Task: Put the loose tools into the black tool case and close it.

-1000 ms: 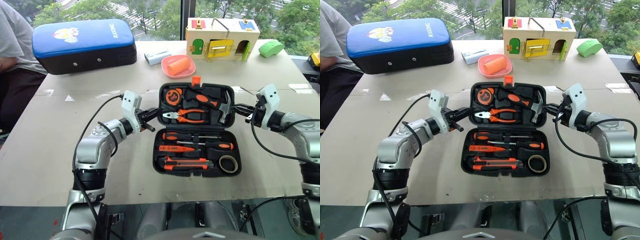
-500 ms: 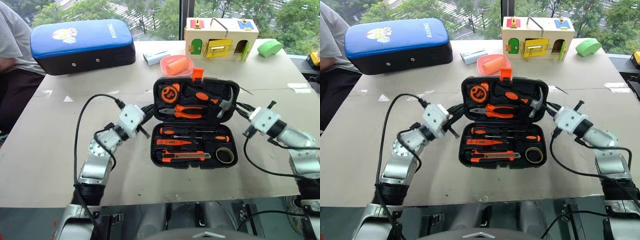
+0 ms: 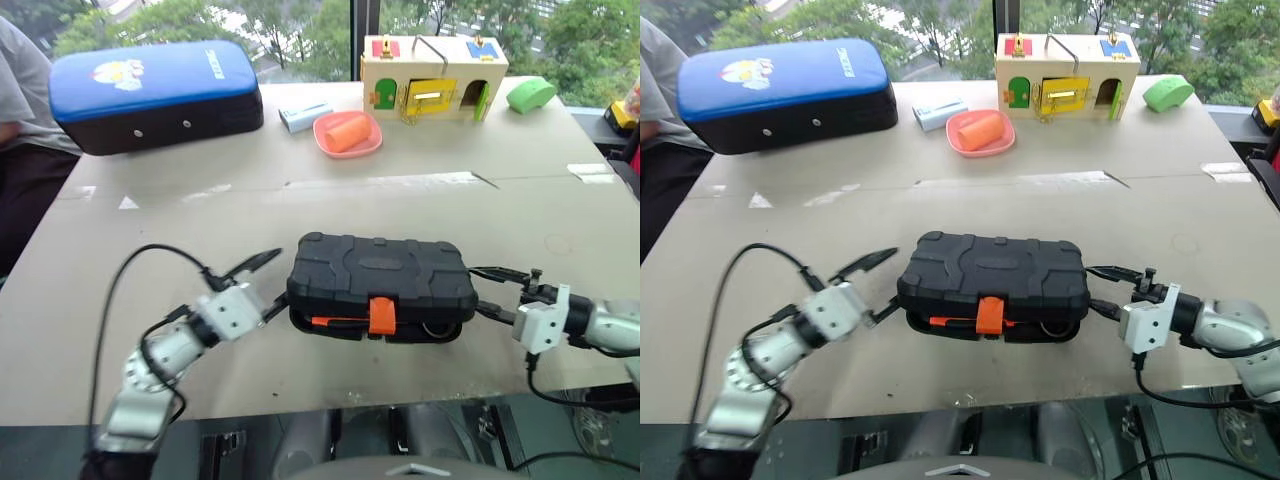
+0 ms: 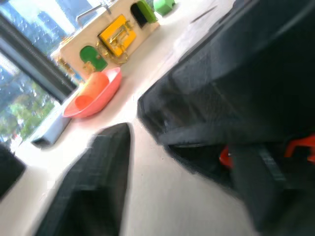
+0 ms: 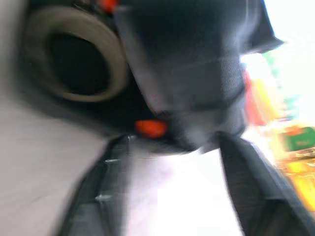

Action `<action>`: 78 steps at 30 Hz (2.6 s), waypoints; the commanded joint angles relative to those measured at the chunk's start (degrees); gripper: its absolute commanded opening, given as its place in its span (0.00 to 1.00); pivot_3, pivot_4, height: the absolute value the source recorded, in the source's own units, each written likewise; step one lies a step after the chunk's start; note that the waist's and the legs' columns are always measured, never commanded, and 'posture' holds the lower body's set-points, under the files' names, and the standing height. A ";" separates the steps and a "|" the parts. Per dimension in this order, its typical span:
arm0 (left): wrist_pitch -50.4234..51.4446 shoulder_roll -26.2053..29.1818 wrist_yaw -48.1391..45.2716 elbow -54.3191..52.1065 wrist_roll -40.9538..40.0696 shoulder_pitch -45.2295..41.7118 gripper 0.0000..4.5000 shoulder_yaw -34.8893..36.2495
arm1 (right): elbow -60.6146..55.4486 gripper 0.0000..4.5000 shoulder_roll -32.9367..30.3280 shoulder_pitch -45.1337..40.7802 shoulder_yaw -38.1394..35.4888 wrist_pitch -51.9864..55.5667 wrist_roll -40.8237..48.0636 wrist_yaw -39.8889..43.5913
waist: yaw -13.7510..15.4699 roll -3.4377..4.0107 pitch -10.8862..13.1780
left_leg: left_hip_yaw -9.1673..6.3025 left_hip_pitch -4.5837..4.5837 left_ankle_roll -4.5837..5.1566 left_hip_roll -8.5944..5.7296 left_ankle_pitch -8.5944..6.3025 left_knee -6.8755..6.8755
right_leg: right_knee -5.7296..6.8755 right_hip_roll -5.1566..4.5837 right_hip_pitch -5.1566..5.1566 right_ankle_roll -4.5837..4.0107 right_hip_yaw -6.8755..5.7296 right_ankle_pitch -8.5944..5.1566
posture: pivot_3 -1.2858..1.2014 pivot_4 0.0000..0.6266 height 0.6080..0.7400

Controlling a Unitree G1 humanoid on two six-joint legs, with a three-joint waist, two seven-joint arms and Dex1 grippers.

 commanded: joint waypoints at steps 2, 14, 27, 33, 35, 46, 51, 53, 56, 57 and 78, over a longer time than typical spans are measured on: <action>13.68 3.08 -2.01 -11.93 -11.55 10.61 0.79 11.54 | -6.31 0.61 -6.88 8.98 -4.39 12.26 15.58 11.53 | 0.26 0.03 -0.01 | -0.12 0.13 0.02 0.01 -0.01 0.02 | -0.15 -0.02 0.25 -0.01 -0.17 0.00 | 0.52 0.24 0.96; 36.02 7.56 -10.17 14.31 -17.37 -22.15 0.25 0.95 | -22.68 0.00 -6.66 13.95 -3.14 40.35 26.93 18.86 | 2.20 0.20 0.12 | -0.87 0.98 0.15 -0.15 -0.10 0.29 | -0.51 -0.05 1.69 -0.02 -1.02 -0.01 | 0.52 0.24 0.96; 28.94 -3.70 -32.94 44.22 -4.17 -53.52 0.01 -23.64 | -12.69 0.00 8.06 -0.14 4.47 40.44 8.05 10.26 | 0.03 -0.01 0.10 | -0.61 0.41 -0.17 -0.25 0.09 0.18 | -0.40 0.01 0.85 0.04 -0.85 -0.02 | 0.52 0.24 0.96; 36.11 -0.08 -40.55 33.03 -7.07 -47.67 0.01 -25.15 | -2.96 0.00 13.20 -9.08 1.55 40.61 3.16 3.52 | -1.64 -0.12 0.00 | -0.42 0.90 -0.16 -0.20 0.08 0.11 | -0.35 0.13 1.11 0.10 -0.35 0.03 | 0.52 0.24 0.96; 39.87 0.34 -40.33 29.07 -8.79 -46.35 0.01 -23.72 | -0.87 0.00 13.86 -10.77 0.91 40.70 2.95 2.89 | -0.96 -0.10 0.00 | -0.40 0.95 -0.10 -0.26 0.05 0.17 | -0.37 0.06 1.19 0.19 -0.32 0.08 | 0.52 0.24 0.96; 58.47 0.23 -33.79 18.60 -20.58 -49.86 0.01 -14.07 | -6.94 0.00 10.62 -5.37 -7.99 48.04 12.92 8.82 | 1.63 -0.05 0.03 | -0.76 -0.23 -0.15 -0.28 0.08 0.57 | -0.23 0.02 0.30 0.19 -0.44 0.09 | 0.52 0.24 0.96; 61.35 1.01 -37.52 13.03 -21.97 -52.21 0.01 -19.97 | -20.67 0.00 5.68 6.25 -14.20 56.70 24.53 16.69 | 1.46 0.03 0.02 | -0.80 -0.17 -0.10 -0.29 0.05 0.67 | -0.22 0.02 0.43 0.19 -0.48 0.09 | 0.52 0.24 0.96; 58.05 -0.66 -38.00 14.25 -18.03 -52.65 0.01 -25.51 | -25.54 0.00 5.15 9.65 -14.33 59.03 27.26 17.59 | 1.40 0.05 0.01 | -0.80 -0.02 -0.10 -0.26 0.05 0.67 | -0.24 0.06 0.56 0.19 -0.47 0.10 | 0.52 0.24 0.96; 52.05 -1.18 -39.77 16.95 -12.34 -52.76 0.01 -32.19 | -30.12 0.00 5.68 11.04 -13.01 61.35 28.68 16.71 | 1.34 0.04 0.01 | -0.80 0.00 -0.05 -0.26 0.02 0.74 | -0.20 0.07 0.60 0.19 -0.46 0.10 | 0.52 0.24 0.96; 49.77 -0.95 -40.33 18.09 -10.28 -52.65 0.01 -34.18 | -31.01 0.00 6.15 10.83 -12.00 61.73 28.39 16.07 | 1.32 -0.01 -0.01 | -0.78 0.00 -0.04 -0.26 0.01 0.77 | -0.19 0.08 0.60 0.19 -0.45 0.10 | 0.52 0.24 0.96; 44.52 -3.22 -39.76 22.37 -6.99 -53.46 0.01 -35.22 | -30.75 0.00 8.48 0.55 -2.96 67.12 25.80 10.71 | 1.66 0.05 -0.11 | -0.94 0.19 -0.04 -0.28 0.02 0.84 | -0.25 0.07 0.89 0.20 -0.65 0.09 | 0.52 0.24 0.96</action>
